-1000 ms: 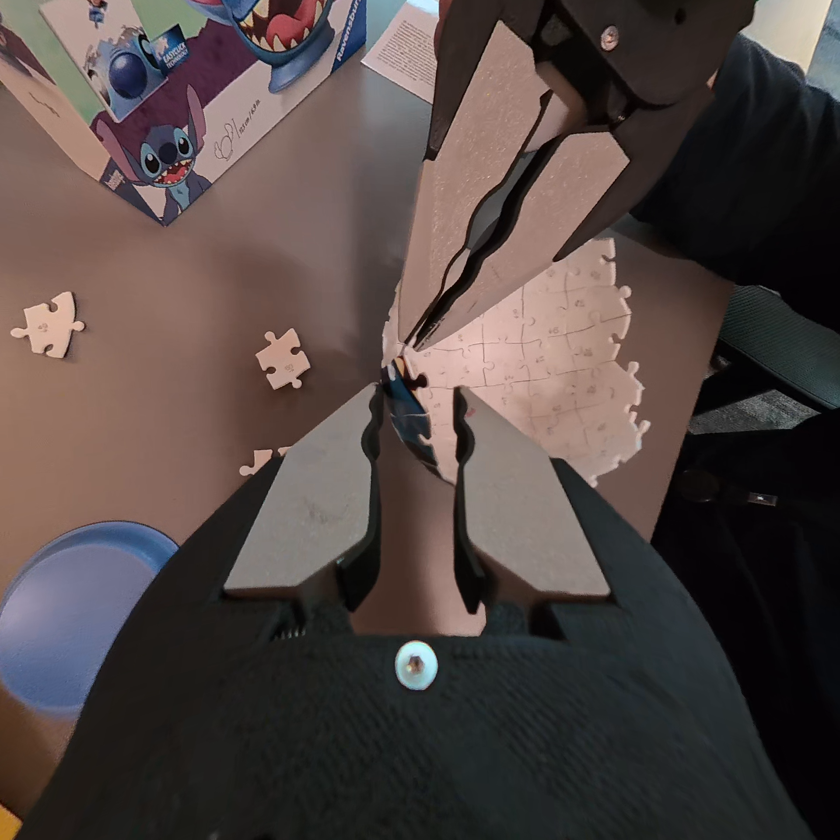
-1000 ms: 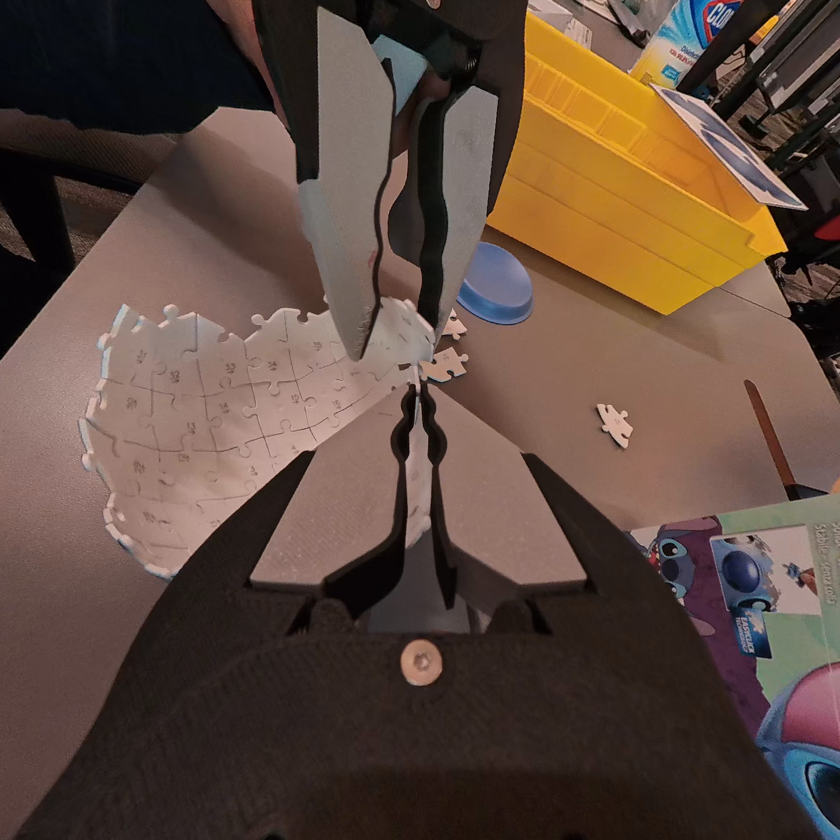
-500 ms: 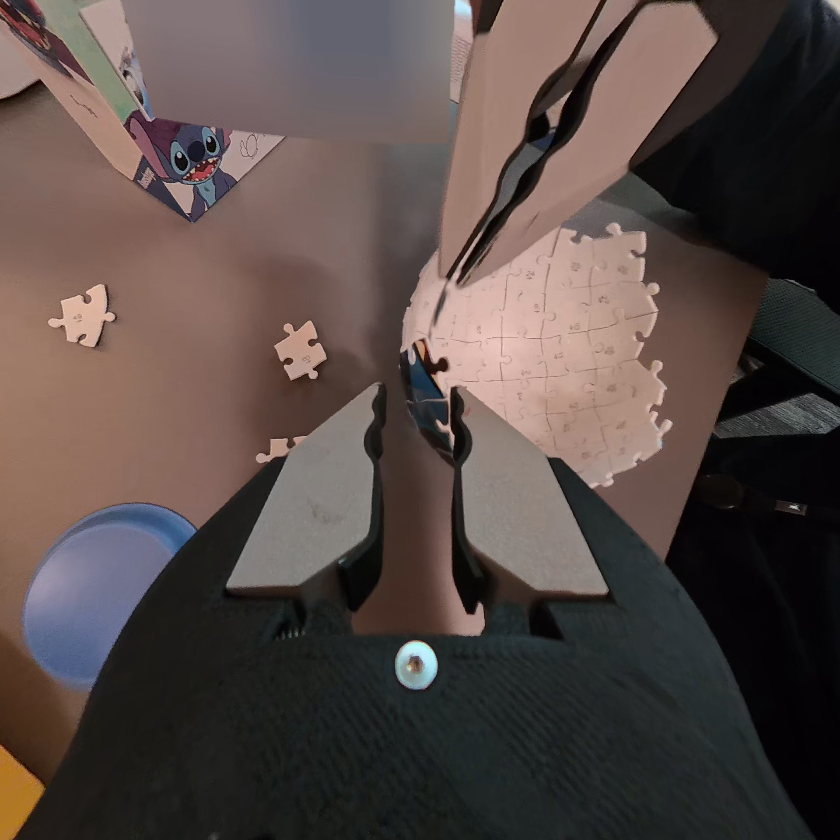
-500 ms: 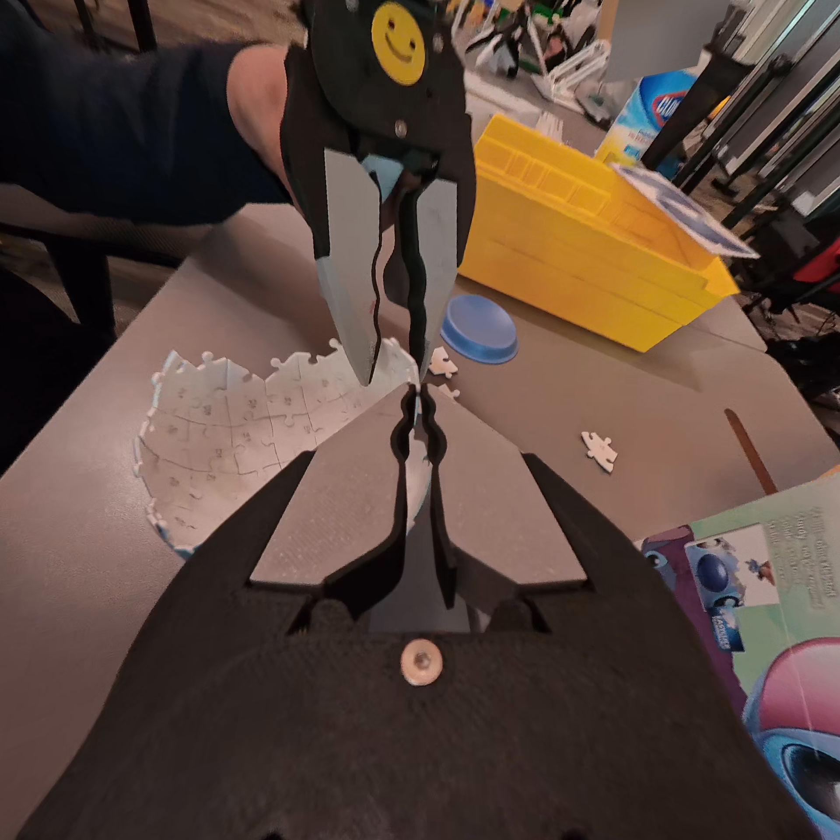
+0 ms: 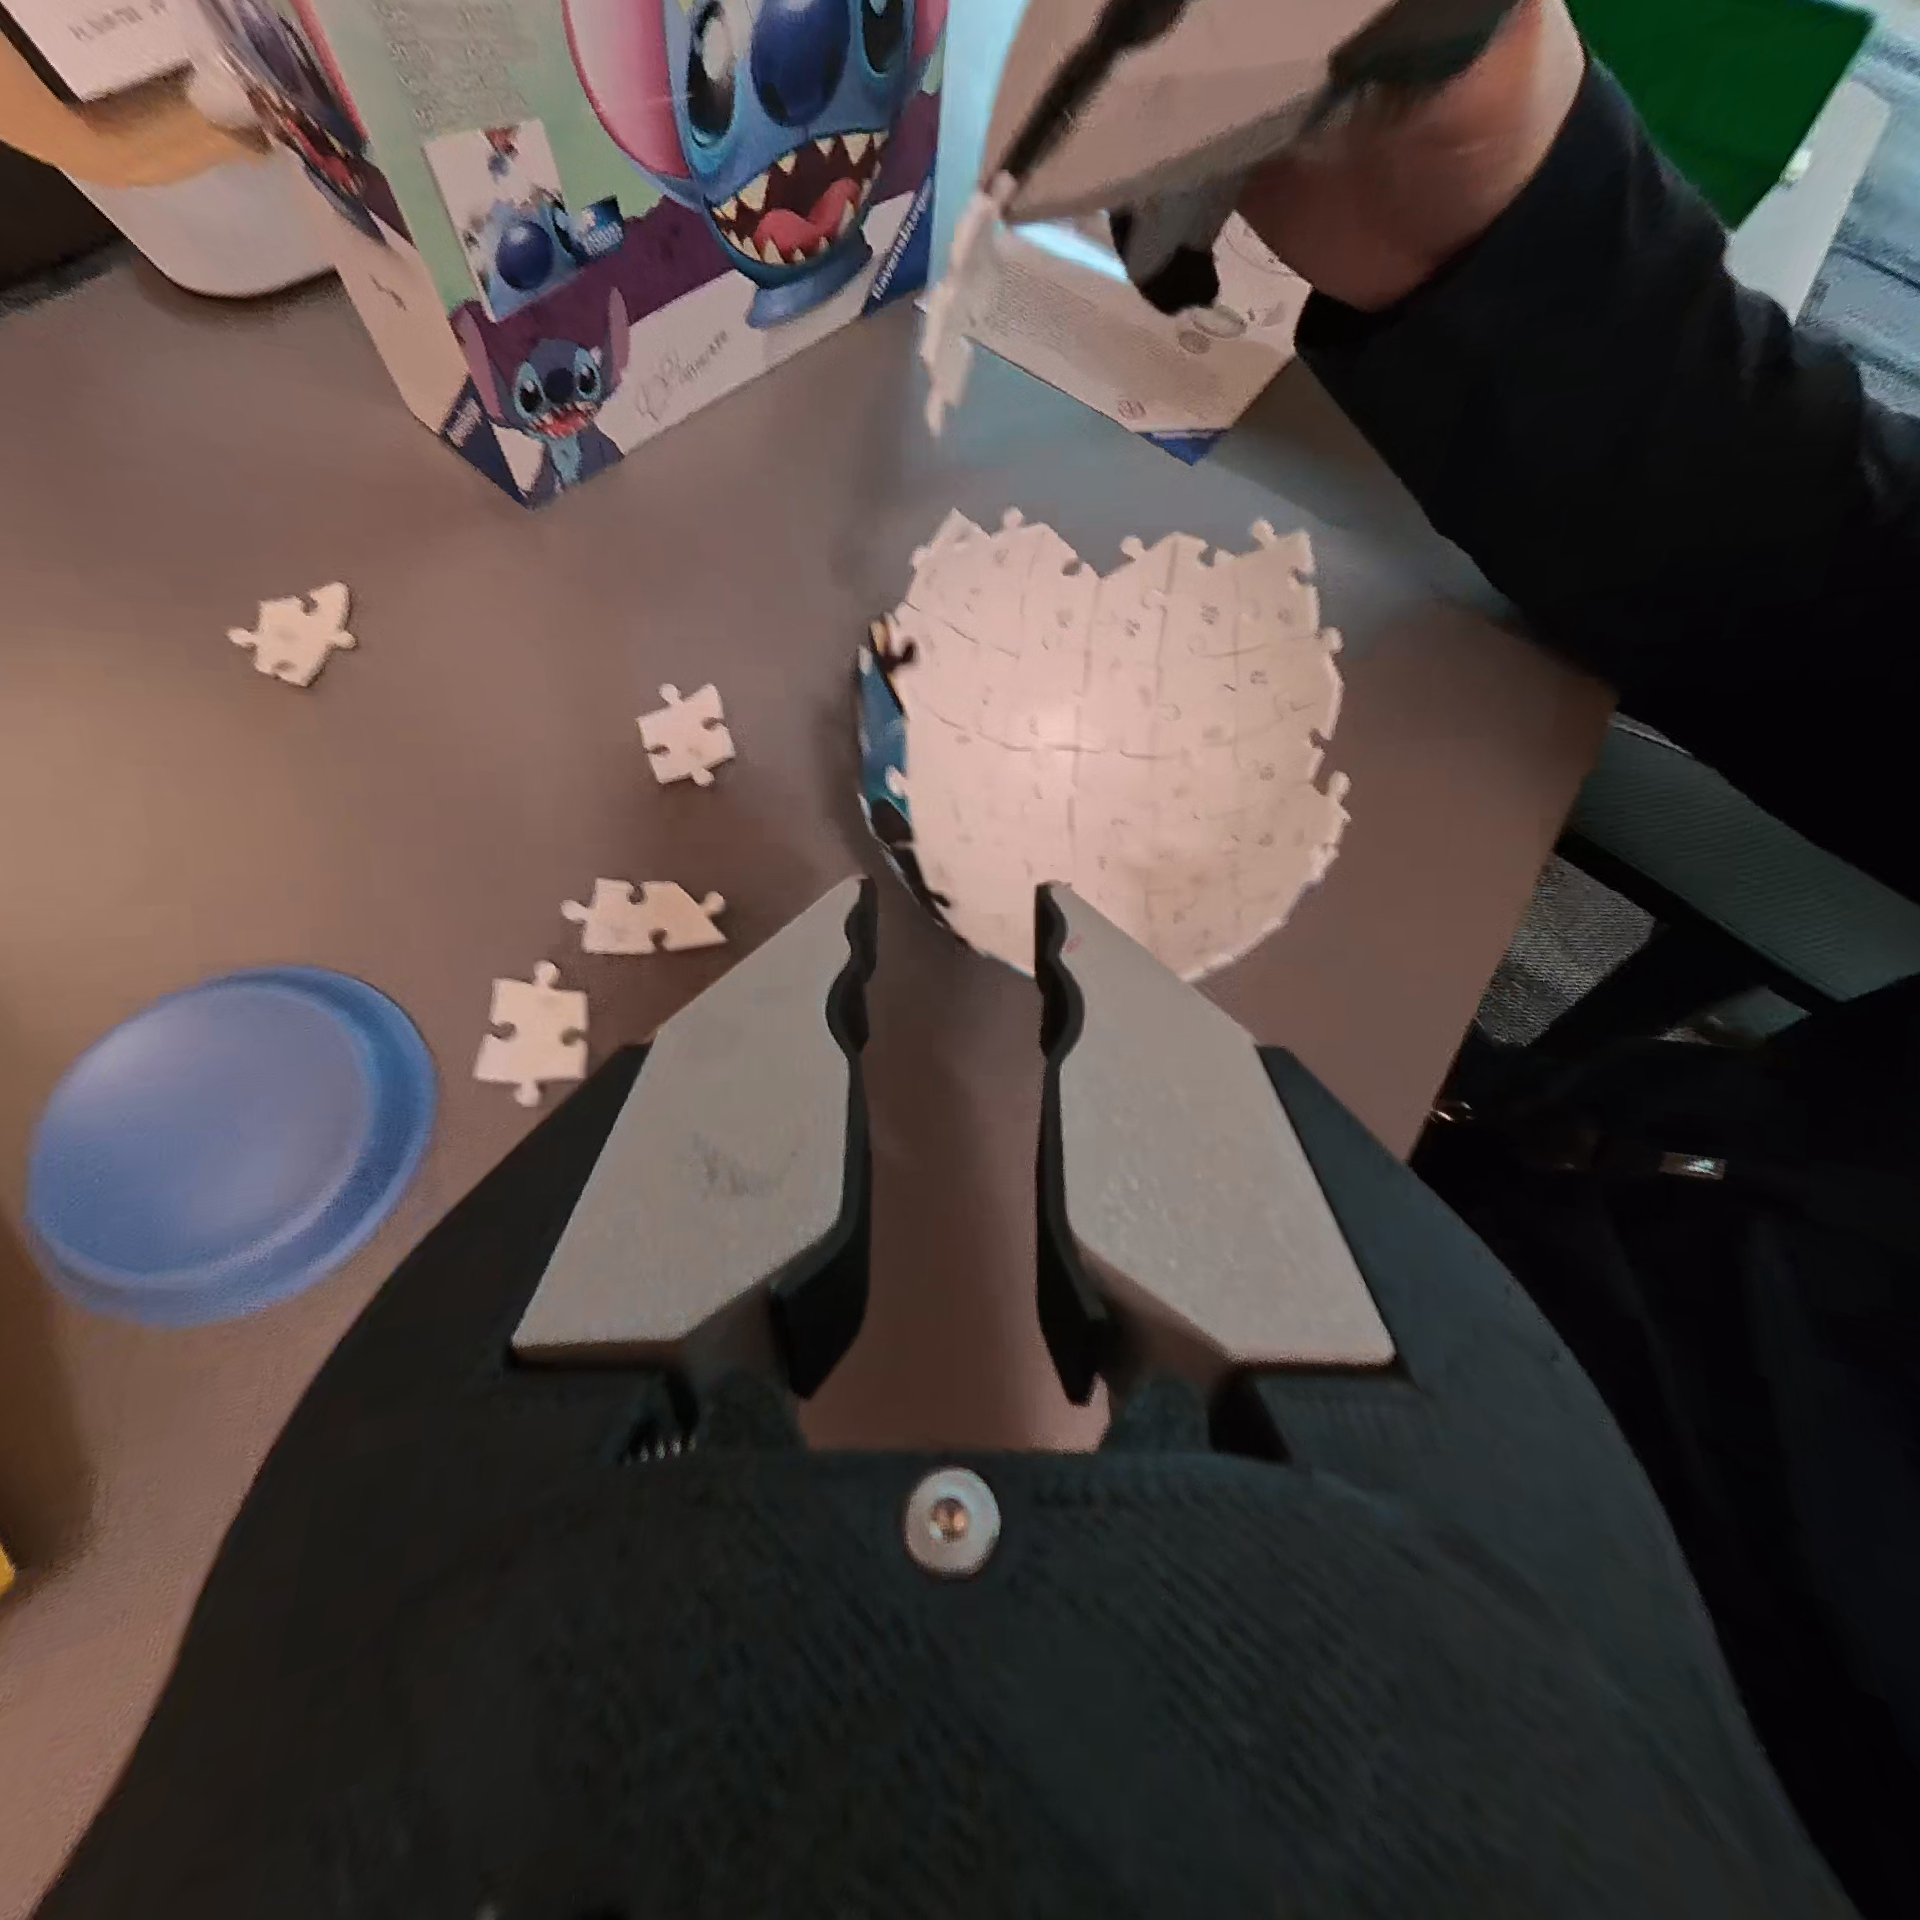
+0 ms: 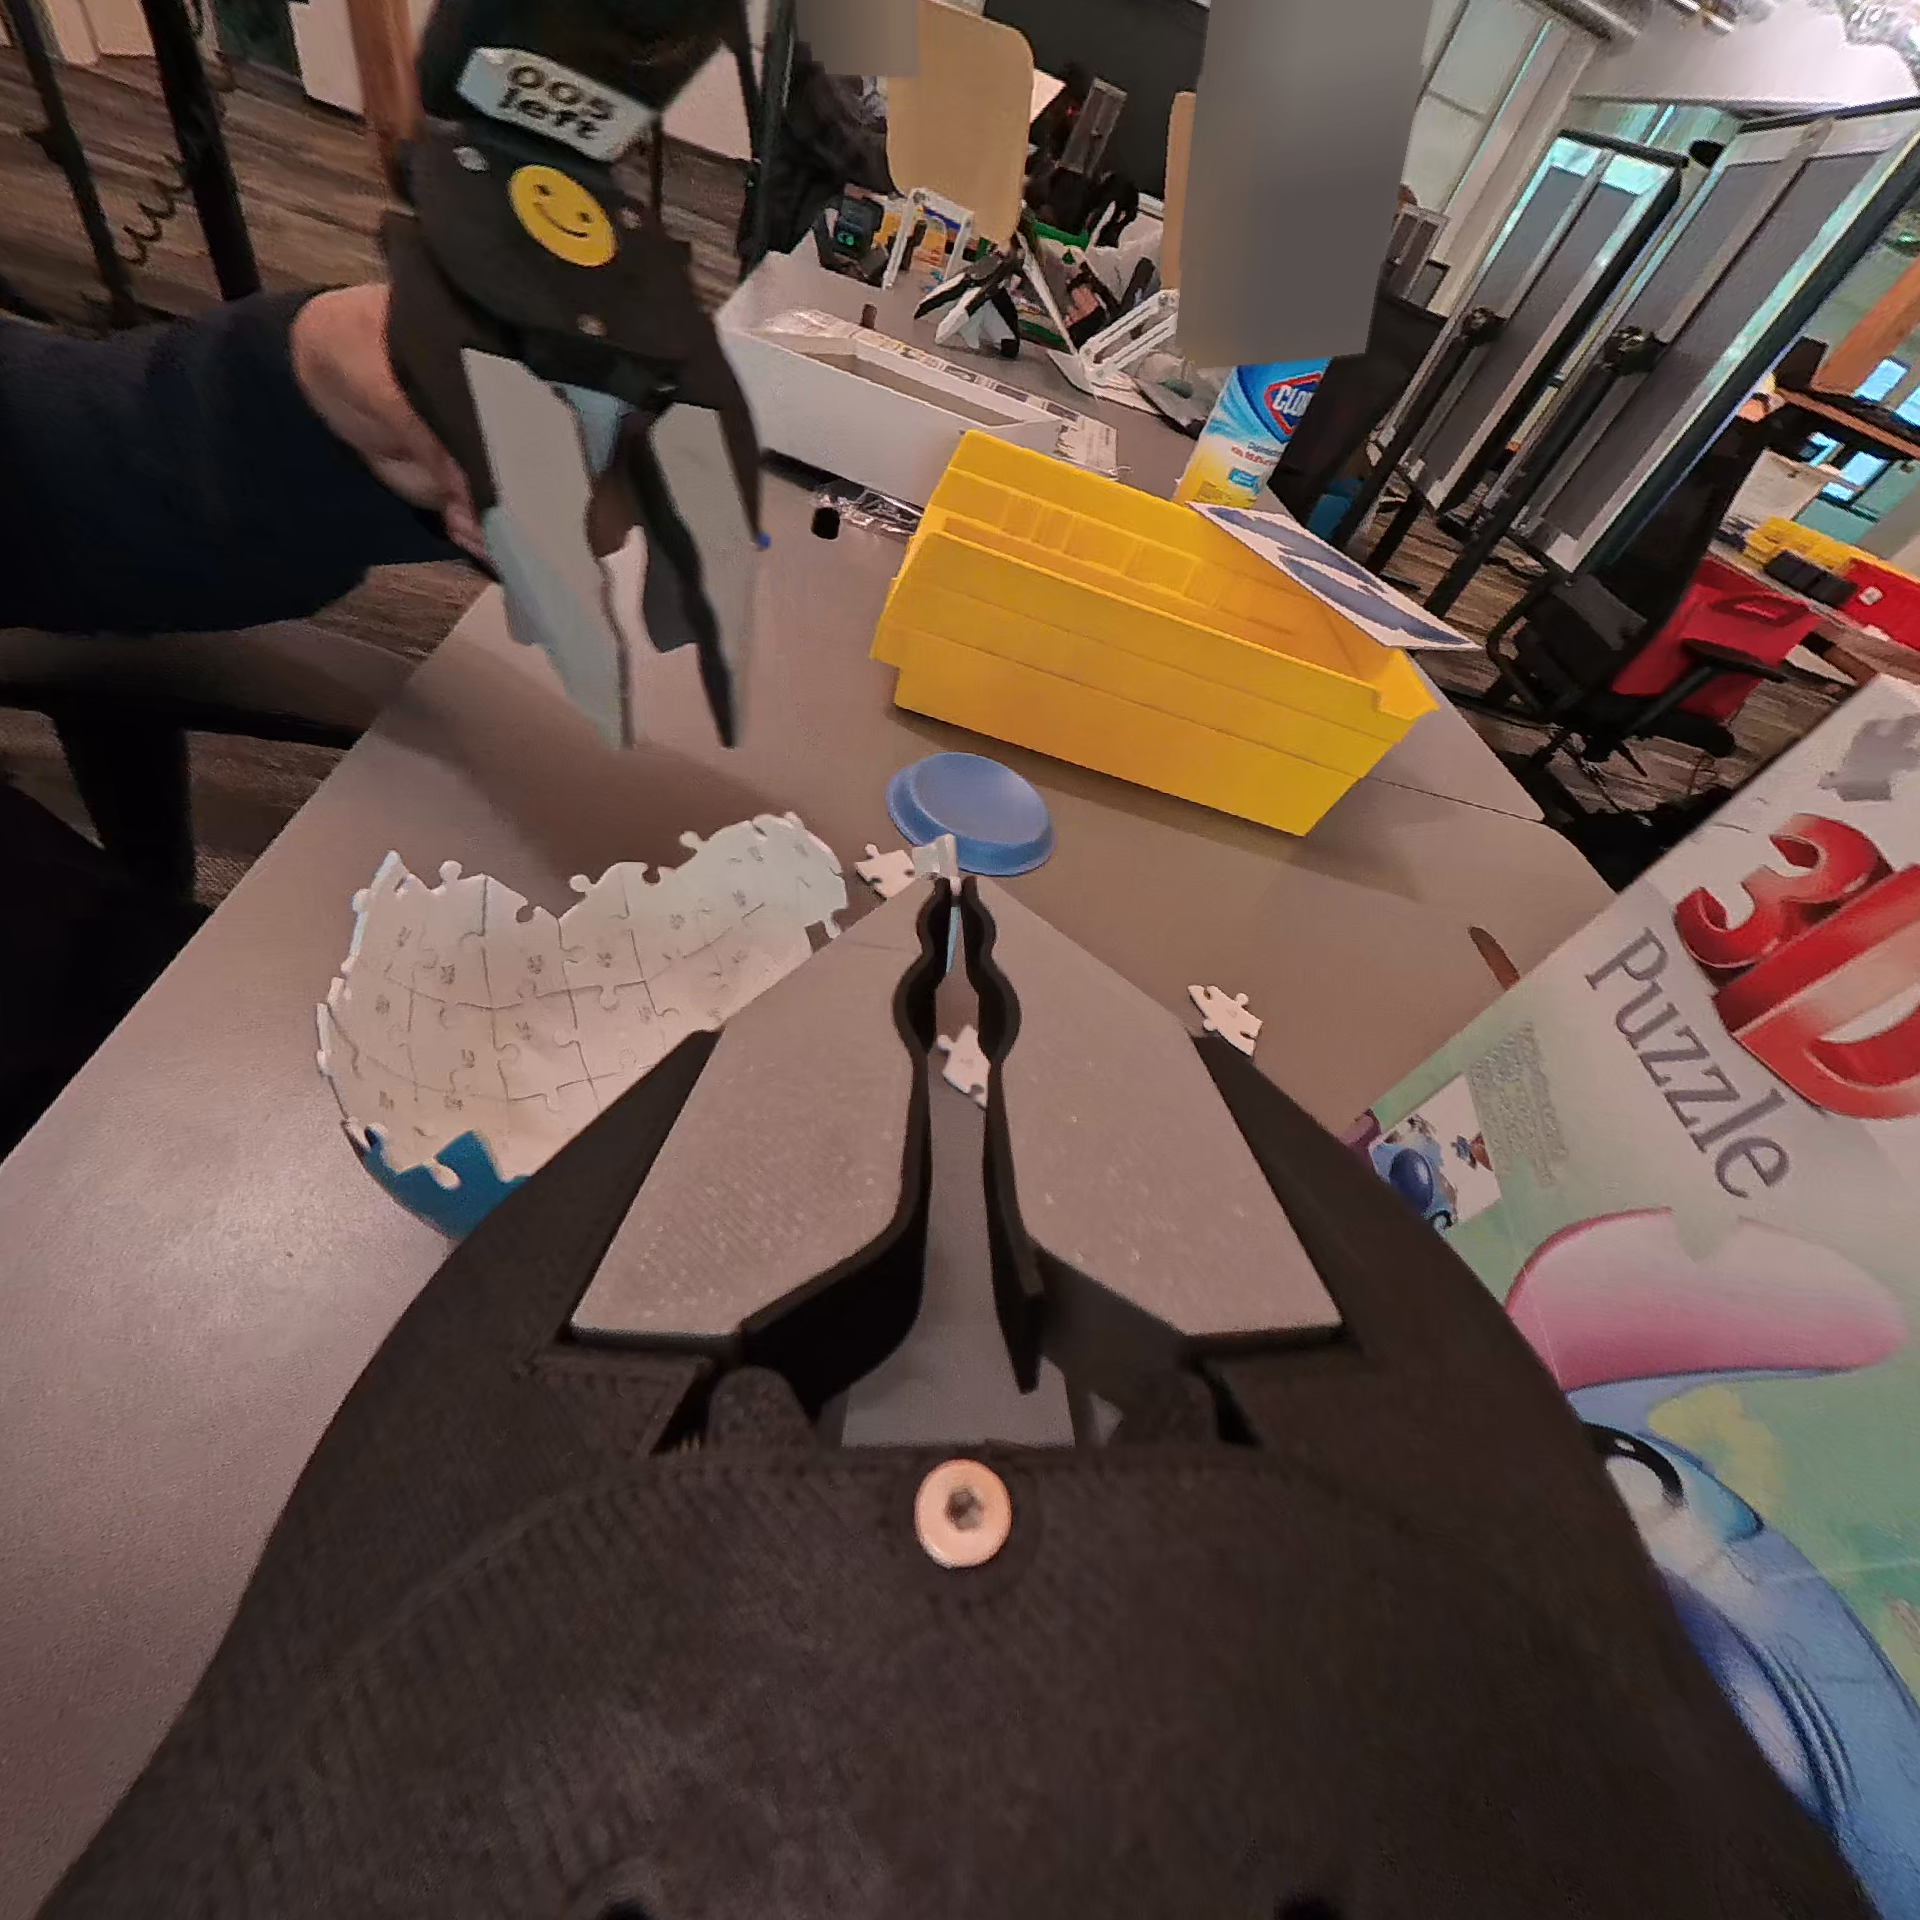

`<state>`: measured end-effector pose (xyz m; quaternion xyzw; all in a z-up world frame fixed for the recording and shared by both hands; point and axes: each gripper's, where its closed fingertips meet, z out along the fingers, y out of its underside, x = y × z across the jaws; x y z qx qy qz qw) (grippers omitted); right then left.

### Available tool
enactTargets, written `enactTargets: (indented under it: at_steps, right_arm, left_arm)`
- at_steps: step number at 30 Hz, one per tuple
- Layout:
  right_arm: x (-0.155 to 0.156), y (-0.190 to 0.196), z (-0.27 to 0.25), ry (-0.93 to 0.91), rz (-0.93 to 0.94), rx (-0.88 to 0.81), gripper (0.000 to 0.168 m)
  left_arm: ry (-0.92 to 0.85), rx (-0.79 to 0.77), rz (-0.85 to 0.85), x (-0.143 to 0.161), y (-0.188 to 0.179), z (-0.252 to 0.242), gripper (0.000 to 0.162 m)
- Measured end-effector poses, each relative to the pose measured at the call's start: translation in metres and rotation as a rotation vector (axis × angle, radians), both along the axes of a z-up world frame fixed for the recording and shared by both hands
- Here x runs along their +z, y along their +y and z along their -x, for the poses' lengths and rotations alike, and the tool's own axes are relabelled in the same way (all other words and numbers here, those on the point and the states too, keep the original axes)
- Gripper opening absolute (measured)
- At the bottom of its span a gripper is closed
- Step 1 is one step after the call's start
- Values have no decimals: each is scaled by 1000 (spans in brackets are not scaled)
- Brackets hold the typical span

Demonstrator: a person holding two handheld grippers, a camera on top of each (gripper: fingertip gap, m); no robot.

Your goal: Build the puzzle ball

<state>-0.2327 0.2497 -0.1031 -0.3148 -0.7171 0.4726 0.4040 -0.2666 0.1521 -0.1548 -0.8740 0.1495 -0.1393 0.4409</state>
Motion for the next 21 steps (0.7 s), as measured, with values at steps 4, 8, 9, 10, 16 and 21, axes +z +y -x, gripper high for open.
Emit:
enactTargets:
  at_steps: [4,8,9,10,16,21]
  right_arm:
    - [-11,16,5,-49,-5,-75,0]
    - [-26,22,8,-103,-5,-96,0]
    - [-29,22,9,-113,-4,-94,0]
    - [-32,22,10,-121,-6,-93,0]
    - [-28,11,7,-91,-24,-37,0]
    - [-37,5,8,-119,-94,-27,0]
  left_arm:
    - [9,-50,-19,-9,-22,-22,28]
    - [55,-107,-13,-13,-35,-40,32]
    - [55,-119,-16,-13,-37,-44,32]
    - [52,-130,-20,-13,-39,-47,32]
    - [51,-141,14,-32,-44,-55,35]
    - [7,-108,39,-44,-42,-49,36]
